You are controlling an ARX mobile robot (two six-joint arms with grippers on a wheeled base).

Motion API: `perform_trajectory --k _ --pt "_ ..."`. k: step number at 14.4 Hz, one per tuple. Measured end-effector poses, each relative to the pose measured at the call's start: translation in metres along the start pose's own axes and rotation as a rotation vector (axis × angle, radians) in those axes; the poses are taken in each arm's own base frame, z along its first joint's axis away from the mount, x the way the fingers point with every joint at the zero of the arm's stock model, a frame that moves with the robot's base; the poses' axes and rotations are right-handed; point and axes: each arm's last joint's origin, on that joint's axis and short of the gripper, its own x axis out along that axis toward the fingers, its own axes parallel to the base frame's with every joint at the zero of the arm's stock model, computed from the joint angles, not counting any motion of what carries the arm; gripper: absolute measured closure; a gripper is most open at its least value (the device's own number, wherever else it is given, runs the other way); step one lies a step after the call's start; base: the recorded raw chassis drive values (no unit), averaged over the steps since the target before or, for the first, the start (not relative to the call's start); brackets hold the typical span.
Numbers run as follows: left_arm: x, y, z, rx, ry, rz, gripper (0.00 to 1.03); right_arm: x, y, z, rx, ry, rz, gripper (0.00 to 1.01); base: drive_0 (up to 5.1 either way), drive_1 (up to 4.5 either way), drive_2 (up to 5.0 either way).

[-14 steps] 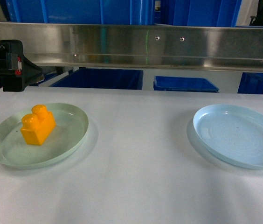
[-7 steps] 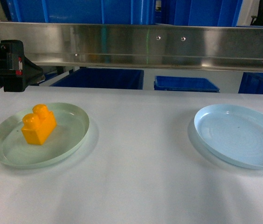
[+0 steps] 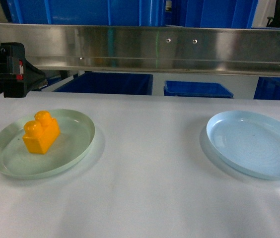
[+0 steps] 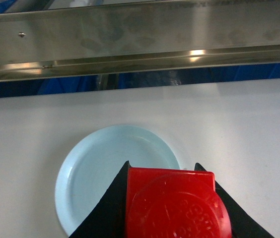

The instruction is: Sort and place red and yellow blocks in left bins

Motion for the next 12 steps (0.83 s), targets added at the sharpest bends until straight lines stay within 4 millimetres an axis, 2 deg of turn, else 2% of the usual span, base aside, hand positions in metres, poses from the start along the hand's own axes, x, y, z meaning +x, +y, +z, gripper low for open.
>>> perform_trajectory --k 4,9,10,11,12 --pt "0.0 0.0 0.0 0.0 0.0 0.0 0.05 -0.004 0.004 -0.001 -0.004 -0.021 0.064 0.74 0.0 0.0 0.0" --pt "0.0 0.0 0.0 0.0 0.0 0.0 0.05 -0.004 0.002 -0.003 0.006 -0.004 0.025 0.74 0.0 0.0 0.0" --pt "0.006 -0.003 0.001 0.003 0.039 -0.007 0.05 -0.004 0.002 -0.003 0.006 -0.004 0.024 0.74 0.0 0.0 0.0" --pt "0.047 -0.003 0.017 0.003 0.152 -0.014 0.05 -0.005 0.002 -0.004 0.006 -0.004 0.024 0.74 0.0 0.0 0.0" --pt "0.054 -0.003 0.009 -0.003 0.204 -0.004 0.05 -0.005 0.001 -0.004 0.006 -0.004 0.021 0.74 0.0 0.0 0.0"
